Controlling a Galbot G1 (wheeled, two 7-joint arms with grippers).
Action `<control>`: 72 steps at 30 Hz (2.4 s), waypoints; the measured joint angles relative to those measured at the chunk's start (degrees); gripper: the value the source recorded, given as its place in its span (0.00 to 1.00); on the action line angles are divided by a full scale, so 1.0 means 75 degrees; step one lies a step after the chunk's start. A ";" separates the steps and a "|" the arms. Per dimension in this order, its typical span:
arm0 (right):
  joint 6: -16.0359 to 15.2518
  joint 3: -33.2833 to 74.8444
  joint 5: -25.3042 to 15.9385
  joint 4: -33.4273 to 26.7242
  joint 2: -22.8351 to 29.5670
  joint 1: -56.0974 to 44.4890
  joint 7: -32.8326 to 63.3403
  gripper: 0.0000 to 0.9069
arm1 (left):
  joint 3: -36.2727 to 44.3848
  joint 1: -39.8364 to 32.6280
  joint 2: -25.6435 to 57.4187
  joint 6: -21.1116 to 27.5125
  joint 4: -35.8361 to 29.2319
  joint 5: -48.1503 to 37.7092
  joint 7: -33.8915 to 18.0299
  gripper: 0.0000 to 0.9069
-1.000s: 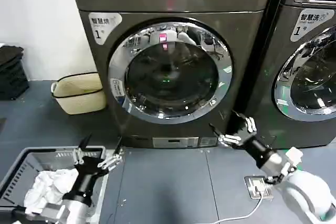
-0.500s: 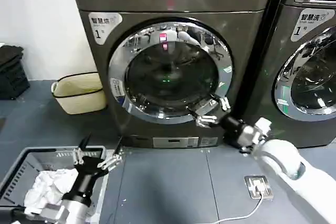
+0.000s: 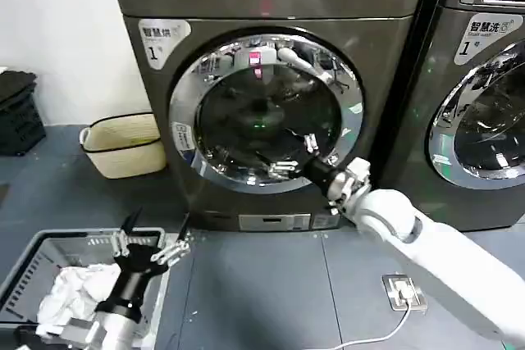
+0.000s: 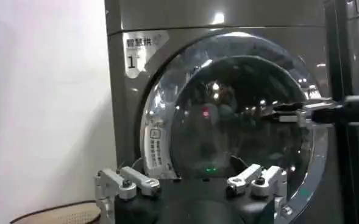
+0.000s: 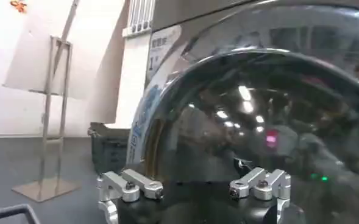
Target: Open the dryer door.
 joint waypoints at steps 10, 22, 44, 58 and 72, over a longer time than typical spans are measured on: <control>-0.0047 -0.0463 0.0103 -0.0581 0.0532 0.0639 -0.0060 1.00 | -0.0011 -0.0017 -0.0003 0.0002 0.0031 0.0002 0.0000 1.00; -0.0047 -0.0649 0.0128 -0.1033 0.0936 0.0957 -0.0168 1.00 | -0.0042 -0.0007 -0.0006 0.0001 0.0039 -0.0004 0.0002 1.00; -0.0089 -0.1098 0.0309 -0.1840 0.1671 0.1365 -0.0758 1.00 | -0.0039 0.0024 -0.0001 0.0000 0.0043 0.0004 0.0010 1.00; -0.0057 -0.1316 0.0382 -0.2689 0.2090 0.1612 -0.1205 1.00 | -0.0056 0.0025 -0.0002 0.0000 0.0052 -0.0010 0.0017 1.00; 0.0028 -0.1495 0.0347 -0.3356 0.2462 0.1805 -0.1478 1.00 | -0.0075 0.0032 -0.0005 -0.0001 0.0070 -0.0015 0.0018 1.00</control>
